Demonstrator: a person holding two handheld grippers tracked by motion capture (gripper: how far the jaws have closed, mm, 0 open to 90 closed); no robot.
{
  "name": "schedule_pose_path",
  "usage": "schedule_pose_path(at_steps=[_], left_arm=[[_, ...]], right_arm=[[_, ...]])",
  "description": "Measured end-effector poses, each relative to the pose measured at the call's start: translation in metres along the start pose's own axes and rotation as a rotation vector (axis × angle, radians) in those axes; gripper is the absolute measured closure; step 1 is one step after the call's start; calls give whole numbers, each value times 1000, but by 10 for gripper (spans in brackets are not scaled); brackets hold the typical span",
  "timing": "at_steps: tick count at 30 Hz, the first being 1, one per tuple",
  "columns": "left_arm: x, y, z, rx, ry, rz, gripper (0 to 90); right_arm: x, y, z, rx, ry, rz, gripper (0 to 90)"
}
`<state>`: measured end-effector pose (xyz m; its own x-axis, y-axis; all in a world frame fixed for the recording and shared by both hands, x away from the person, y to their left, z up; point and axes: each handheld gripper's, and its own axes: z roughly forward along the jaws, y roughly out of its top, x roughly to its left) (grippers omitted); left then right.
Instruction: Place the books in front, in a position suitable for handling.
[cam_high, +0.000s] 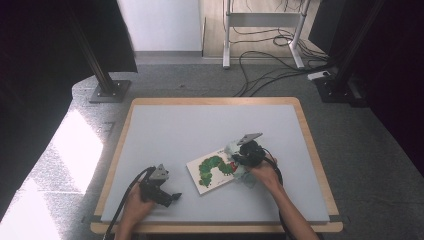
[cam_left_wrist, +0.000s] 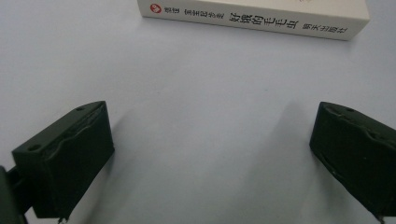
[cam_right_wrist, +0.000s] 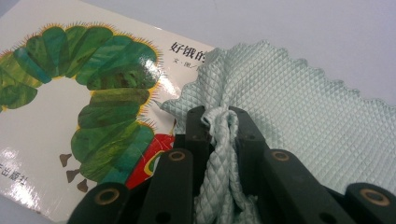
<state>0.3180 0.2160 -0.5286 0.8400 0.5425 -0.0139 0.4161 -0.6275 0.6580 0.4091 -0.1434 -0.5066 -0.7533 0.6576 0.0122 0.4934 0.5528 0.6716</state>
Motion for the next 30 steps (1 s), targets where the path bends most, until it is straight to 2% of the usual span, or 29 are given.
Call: schedule_pose_path(at_steps=[5,9,19,24,25,30], left_arm=[[0,0,0,0,0,0,0],[0,0,0,0,0,0,0],[0,0,0,2,0,3,0],[0,0,0,2,0,3,0],[0,0,0,0,1,0,0],[0,0,0,0,1,0,0]], right_arm=[[4,1,0,3,-11,-28,784],[11,2,2,-8,32,-44,783],[45,18,15,-16,105,-111,782],[54,22,19,-19,149,-116,782],[60,24,22,-28,188,-112,782],[72,29,26,-30,207,-133,782]])
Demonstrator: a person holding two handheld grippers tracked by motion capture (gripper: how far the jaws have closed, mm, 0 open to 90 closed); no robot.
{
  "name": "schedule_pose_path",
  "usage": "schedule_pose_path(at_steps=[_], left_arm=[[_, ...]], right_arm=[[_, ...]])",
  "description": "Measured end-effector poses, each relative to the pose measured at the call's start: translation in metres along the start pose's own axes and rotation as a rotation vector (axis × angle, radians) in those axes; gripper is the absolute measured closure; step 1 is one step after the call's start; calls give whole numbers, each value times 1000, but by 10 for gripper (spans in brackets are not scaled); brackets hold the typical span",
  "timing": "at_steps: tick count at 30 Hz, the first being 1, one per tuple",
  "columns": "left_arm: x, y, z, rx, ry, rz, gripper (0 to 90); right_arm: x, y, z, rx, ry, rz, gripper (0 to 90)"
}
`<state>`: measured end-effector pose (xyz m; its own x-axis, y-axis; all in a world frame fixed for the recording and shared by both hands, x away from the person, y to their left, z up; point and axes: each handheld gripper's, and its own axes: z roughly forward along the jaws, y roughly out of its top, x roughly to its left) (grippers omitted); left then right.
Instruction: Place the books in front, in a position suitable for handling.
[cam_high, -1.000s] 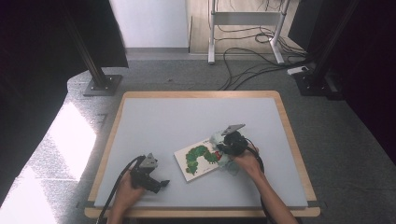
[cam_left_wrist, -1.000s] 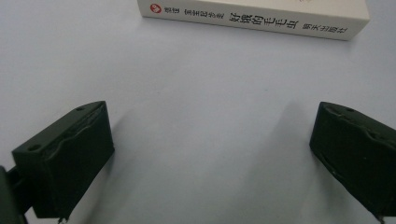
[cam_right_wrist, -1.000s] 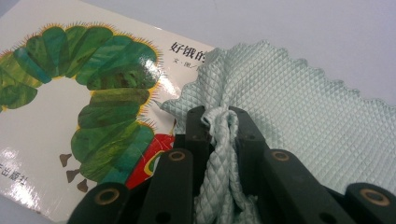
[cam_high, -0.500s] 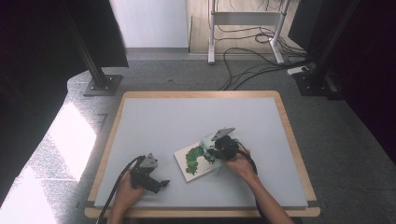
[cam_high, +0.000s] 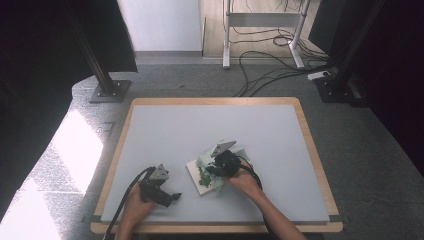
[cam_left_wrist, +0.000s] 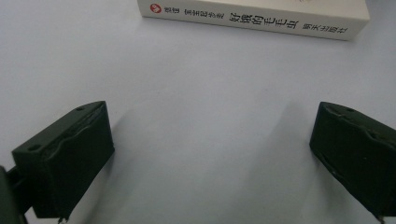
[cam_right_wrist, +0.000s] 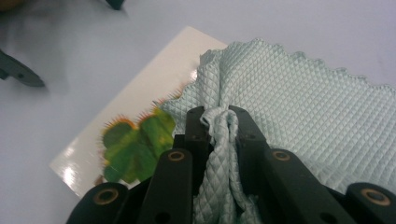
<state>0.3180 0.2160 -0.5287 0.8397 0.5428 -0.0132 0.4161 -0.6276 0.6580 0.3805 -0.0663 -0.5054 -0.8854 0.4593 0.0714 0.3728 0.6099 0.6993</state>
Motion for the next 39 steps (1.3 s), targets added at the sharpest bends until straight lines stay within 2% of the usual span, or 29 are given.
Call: schedule_pose_path(at_steps=[8,15,20,30,39], left_arm=[[0,0,0,0,0,0,0],[0,0,0,-2,0,-2,0],[0,0,0,-1,-1,-1,0],[0,0,0,0,0,0,0],[0,0,0,-2,-1,-3,0]], right_arm=[[19,11,11,4,45,-40,781],[30,21,21,6,76,-66,781],[35,31,31,13,68,-91,784],[25,44,40,22,29,-81,793],[8,38,34,22,-18,-45,794]])
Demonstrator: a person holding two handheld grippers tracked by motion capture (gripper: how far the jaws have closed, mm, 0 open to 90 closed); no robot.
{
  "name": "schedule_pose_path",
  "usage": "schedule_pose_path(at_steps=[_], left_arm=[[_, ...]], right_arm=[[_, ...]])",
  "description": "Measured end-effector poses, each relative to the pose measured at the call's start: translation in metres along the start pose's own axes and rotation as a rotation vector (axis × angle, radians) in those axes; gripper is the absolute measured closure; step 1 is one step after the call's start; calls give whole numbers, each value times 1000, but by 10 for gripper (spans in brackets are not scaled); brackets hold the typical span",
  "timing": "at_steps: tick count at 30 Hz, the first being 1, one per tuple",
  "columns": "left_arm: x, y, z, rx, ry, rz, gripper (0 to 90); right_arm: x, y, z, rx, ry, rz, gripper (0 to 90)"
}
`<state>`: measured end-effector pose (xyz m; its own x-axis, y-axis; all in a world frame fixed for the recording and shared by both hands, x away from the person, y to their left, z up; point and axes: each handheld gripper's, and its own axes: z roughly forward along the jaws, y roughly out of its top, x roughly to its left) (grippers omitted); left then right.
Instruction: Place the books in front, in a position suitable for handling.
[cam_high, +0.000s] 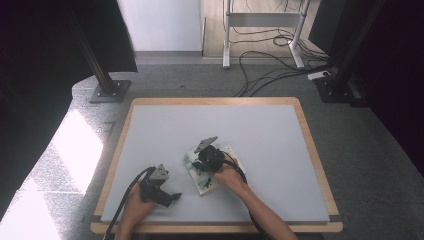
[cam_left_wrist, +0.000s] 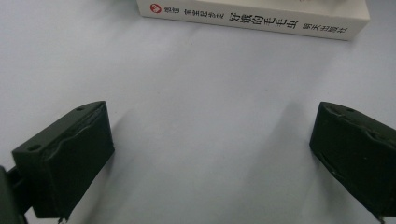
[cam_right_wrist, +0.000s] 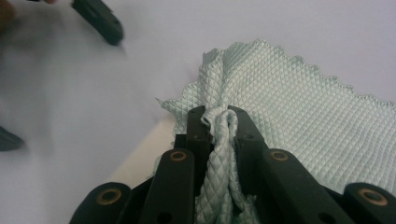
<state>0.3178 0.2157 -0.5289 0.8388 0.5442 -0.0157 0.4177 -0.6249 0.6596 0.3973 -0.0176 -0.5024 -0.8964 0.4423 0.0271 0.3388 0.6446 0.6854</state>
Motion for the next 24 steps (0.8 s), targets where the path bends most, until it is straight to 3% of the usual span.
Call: schedule_pose_path(at_steps=[17,24], left_arm=[[0,0,0,3,0,4,0],[0,0,0,2,0,2,0]], right_arm=[[-56,-36,-30,-11,-108,145,793],[-75,-48,-41,-8,-161,182,793]])
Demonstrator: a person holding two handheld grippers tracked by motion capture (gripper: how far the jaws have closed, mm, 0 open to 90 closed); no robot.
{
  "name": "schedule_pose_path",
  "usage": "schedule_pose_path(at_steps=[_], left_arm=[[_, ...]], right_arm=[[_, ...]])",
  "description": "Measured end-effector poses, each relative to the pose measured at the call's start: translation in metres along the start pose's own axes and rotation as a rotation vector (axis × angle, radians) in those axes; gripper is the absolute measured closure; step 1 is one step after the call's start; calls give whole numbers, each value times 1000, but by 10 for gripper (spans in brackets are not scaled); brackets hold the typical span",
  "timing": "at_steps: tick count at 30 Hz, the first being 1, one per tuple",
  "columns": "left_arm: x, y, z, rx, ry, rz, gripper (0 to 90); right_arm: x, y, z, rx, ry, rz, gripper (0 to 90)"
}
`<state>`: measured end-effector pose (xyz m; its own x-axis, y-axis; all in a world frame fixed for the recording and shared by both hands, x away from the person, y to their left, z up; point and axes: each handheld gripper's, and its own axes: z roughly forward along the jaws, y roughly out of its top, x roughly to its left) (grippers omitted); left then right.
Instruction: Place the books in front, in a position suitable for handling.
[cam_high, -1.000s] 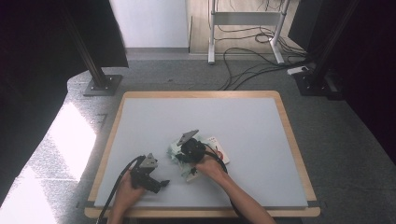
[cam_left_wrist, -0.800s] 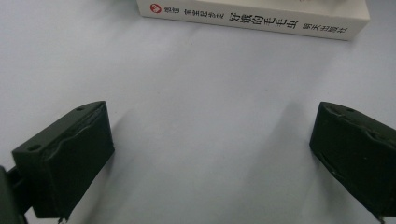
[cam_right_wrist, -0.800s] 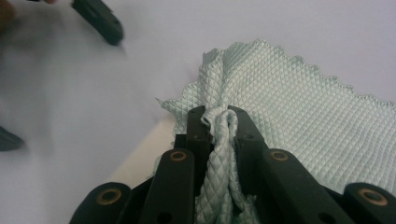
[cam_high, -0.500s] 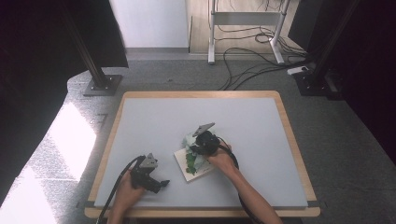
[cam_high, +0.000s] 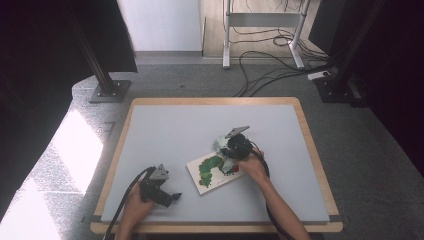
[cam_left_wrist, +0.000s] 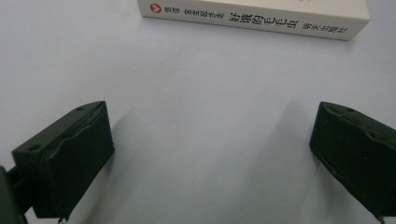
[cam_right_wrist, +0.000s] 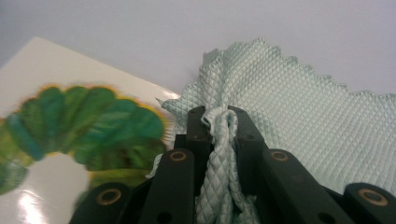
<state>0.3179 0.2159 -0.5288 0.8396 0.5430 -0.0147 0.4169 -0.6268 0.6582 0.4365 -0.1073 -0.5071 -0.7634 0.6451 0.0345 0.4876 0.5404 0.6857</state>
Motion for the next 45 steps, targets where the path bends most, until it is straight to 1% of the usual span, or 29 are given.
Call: schedule_pose_path(at_steps=[4,7,11,12,14,15,16,19,20,21,24,25,26,30,32,34,35,38,39,45], left_arm=[[0,0,0,2,1,2,0],[0,0,0,2,1,2,0],[0,0,0,1,0,2,0],[0,0,0,2,1,2,0],[0,0,0,2,1,2,0],[0,0,0,2,1,2,0],[0,0,0,1,0,2,0],[0,0,0,1,0,2,0],[0,0,0,-1,0,0,0],[0,0,0,0,1,0,0],[0,0,0,1,0,1,0],[0,0,0,1,0,2,0],[0,0,0,1,0,2,0],[0,0,0,1,1,3,0],[0,0,0,1,2,3,0],[0,0,0,2,3,4,0],[0,0,0,2,1,3,0],[0,0,0,2,2,3,0],[0,0,0,2,3,3,0],[0,0,0,1,1,1,0]], right_arm=[[-12,-2,-3,4,-31,29,792],[-16,-3,-3,0,-29,32,791],[-16,0,-1,5,-46,32,789],[-14,1,0,5,-49,23,788],[-9,4,3,2,-28,11,787],[-9,4,3,2,-28,11,787],[1,7,6,1,-12,-10,786],[15,12,11,-1,23,-41,785],[23,16,15,-4,33,-60,785],[28,18,17,-7,42,-75,785],[51,27,25,-11,87,-127,785],[56,29,27,-11,101,-137,785],[64,32,30,-11,122,-146,785],[87,41,38,-14,173,-182,785],[97,44,41,-14,180,-208,784],[102,47,43,-8,180,-221,785],[102,48,43,-6,182,-225,784],[99,47,43,-10,200,-207,782],[98,46,41,-11,202,-208,780],[92,42,26,-29,177,-211,779]])
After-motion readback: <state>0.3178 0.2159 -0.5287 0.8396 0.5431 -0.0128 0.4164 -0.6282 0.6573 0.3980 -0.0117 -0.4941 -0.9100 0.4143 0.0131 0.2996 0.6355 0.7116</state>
